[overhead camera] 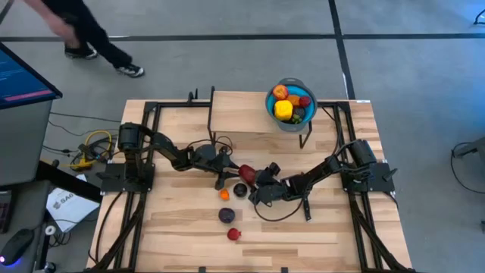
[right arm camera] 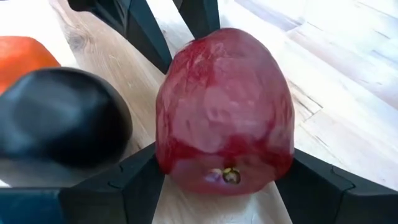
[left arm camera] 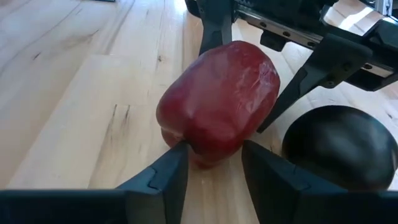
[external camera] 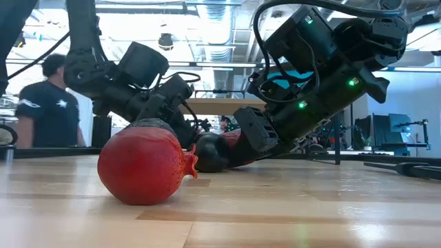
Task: Pick & Place Fruit
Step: Put the apple into the strainer bowl
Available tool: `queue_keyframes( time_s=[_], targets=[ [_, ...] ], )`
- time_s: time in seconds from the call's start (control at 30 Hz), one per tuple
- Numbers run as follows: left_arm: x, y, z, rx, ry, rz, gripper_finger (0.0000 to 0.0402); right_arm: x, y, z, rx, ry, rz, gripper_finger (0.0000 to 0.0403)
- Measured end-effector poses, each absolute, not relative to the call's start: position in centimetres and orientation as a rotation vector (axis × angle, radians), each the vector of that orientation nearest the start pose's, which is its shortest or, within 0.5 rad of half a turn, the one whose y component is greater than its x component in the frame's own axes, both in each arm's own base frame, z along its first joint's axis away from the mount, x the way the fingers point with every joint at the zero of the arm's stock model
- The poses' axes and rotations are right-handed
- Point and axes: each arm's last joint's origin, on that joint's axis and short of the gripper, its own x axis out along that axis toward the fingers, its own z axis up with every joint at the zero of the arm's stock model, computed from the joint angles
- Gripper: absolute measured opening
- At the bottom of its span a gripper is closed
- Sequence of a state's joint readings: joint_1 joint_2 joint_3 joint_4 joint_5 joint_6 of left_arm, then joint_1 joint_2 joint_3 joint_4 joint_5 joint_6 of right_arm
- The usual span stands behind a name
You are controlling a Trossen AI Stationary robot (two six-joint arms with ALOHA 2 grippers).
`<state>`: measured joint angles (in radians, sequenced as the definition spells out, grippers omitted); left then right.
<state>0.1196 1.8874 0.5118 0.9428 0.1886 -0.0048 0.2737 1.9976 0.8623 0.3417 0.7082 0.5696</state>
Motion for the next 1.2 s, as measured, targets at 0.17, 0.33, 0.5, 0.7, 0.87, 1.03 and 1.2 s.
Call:
queue_keyframes(
  time_s=[0.17, 0.33, 0.5, 0.7, 0.87, 1.03, 1.2],
  targets=[
    [29.5, 2.9, 8.6, -0.071, 0.422, -0.075, 0.0136, 34.4, 7.7, 8.5, 0.172, 0.536, -0.585, 0.0294],
    [29.5, 2.9, 8.6, -0.071, 0.420, -0.075, 0.0135, 34.5, 7.4, 8.5, 0.180, 0.535, -0.596, 0.0349],
    [29.5, 2.9, 8.6, -0.081, 0.423, -0.072, 0.0135, 34.4, 7.4, 8.5, 0.169, 0.537, -0.600, 0.0344],
    [28.7, 2.9, 8.8, -0.100, 0.427, -0.066, 0.0135, 34.0, 8.6, 8.5, 0.130, 0.518, -0.624, 0.0250],
    [26.6, 2.6, 10.7, -0.117, 0.385, -0.060, 0.0154, 33.2, 10.4, 9.8, 0.140, 0.517, -0.581, 0.0230],
    [23.8, 2.4, 13.0, -0.153, 0.297, -0.018, 0.0181, 31.8, 12.5, 14.8, 0.168, 0.551, -0.551, 0.0230],
    [21.6, 1.9, 13.9, -0.149, 0.241, -0.026, 0.0193, 30.0, 13.2, 22.3, 0.144, 0.595, -0.587, 0.0244]
  ],
)
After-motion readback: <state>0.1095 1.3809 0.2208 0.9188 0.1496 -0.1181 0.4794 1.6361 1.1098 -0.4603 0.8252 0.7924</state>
